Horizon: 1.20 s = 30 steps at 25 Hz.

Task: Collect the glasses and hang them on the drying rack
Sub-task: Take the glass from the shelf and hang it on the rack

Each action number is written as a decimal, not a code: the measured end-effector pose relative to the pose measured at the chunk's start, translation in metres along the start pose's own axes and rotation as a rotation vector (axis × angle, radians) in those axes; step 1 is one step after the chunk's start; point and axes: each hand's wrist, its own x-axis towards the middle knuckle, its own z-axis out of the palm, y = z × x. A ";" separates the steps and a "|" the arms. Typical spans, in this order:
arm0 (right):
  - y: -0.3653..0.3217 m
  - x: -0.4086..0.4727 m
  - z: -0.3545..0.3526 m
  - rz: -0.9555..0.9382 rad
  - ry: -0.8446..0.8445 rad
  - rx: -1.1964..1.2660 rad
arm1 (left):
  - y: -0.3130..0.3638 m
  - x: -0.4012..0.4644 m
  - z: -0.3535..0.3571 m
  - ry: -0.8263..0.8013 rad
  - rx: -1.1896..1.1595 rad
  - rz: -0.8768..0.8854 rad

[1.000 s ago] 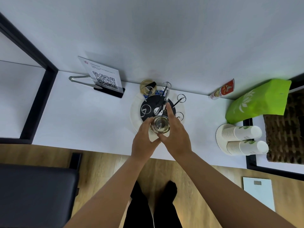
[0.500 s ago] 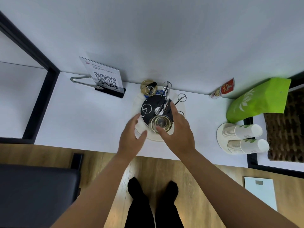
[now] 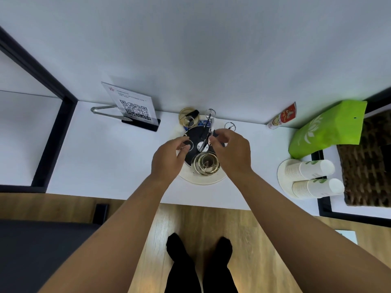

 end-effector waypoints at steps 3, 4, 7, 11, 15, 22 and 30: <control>0.000 0.002 -0.005 -0.008 -0.025 -0.019 | 0.003 -0.010 0.003 0.001 -0.010 0.007; 0.000 0.002 -0.006 -0.012 -0.029 -0.024 | 0.006 -0.015 0.005 -0.002 -0.014 0.012; 0.003 0.005 -0.010 -0.011 -0.053 -0.023 | 0.015 -0.025 0.013 -0.004 -0.018 0.016; 0.008 0.010 -0.020 -0.068 -0.101 -0.010 | 0.022 -0.034 0.025 -0.003 -0.028 0.009; 0.041 0.010 -0.034 -0.072 -0.102 -0.159 | 0.025 -0.035 0.032 0.003 -0.010 0.010; 0.078 0.001 -0.031 -0.055 -0.250 -0.188 | 0.029 -0.039 0.039 -0.005 -0.033 -0.004; 0.078 0.007 -0.025 -0.094 -0.273 -0.210 | 0.033 -0.042 0.040 0.005 -0.055 -0.047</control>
